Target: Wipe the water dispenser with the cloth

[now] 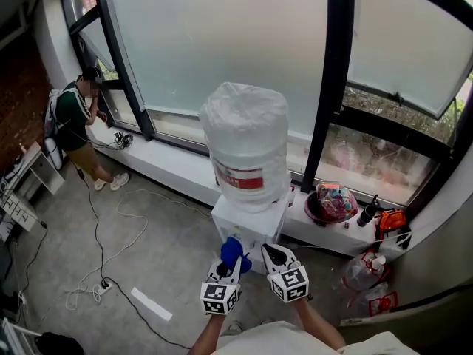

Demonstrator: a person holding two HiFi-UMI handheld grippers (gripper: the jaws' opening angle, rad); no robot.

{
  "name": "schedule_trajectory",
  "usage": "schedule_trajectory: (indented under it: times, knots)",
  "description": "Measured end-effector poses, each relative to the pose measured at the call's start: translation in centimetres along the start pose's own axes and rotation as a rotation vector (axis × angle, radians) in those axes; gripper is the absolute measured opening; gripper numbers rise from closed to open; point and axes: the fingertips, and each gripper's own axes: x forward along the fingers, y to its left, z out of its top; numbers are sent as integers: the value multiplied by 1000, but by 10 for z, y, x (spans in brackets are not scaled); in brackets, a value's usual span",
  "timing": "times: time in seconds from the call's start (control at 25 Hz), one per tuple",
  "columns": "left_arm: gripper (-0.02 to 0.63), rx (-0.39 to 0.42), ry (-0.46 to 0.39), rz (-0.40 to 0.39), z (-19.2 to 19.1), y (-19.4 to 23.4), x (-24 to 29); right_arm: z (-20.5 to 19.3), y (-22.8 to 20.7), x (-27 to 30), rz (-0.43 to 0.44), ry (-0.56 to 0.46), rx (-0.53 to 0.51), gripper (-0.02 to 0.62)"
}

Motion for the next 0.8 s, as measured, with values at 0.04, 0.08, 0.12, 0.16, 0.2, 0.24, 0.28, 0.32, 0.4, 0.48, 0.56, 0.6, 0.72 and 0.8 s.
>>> schedule_trajectory:
  times: [0.04, 0.08, 0.12, 0.16, 0.2, 0.24, 0.28, 0.32, 0.4, 0.48, 0.56, 0.6, 0.72, 0.8]
  knots:
    - [52, -6, 7, 5, -5, -4, -6, -6, 3, -5, 6, 8, 7, 15]
    - [52, -10, 13, 10, -9, -8, -12, -12, 7, -10, 11, 17, 13, 15]
    - [52, -12, 17, 15, -13, -11, -19, -17, 10, -15, 16, 24, 16, 15]
    - [52, -12, 19, 19, -16, -14, -25, -20, 15, -20, 20, 26, 18, 15]
    - [52, -13, 20, 23, -18, -17, -32, -23, 20, -25, 23, 26, 19, 15]
    - [52, -13, 20, 29, -20, -19, -39, -25, 26, -31, 25, 26, 19, 15]
    - [52, -15, 21, 34, -22, -22, -48, -27, 33, -38, 28, 26, 19, 15]
    - [52, -17, 19, 38, -24, -26, -57, -30, 40, -47, 30, 28, 19, 15]
    - [52, -22, 13, 38, -28, -32, -77, -36, 56, -64, 33, 33, 20, 14]
    - [52, -24, 5, 34, -31, -34, -97, -39, 74, -78, 34, 30, 19, 15]
    - [52, -20, -3, 31, -34, -36, -116, -41, 93, -90, 33, 24, 13, 15]
    - [52, -19, -6, 29, -36, -38, -128, -42, 104, -97, 33, 23, 10, 15]
    - [52, -23, -2, 17, -52, -49, -170, -54, 143, -122, 27, 28, 10, 15]
    - [52, -23, -1, 5, -61, -59, -195, -58, 167, -138, 16, 22, 9, 14]
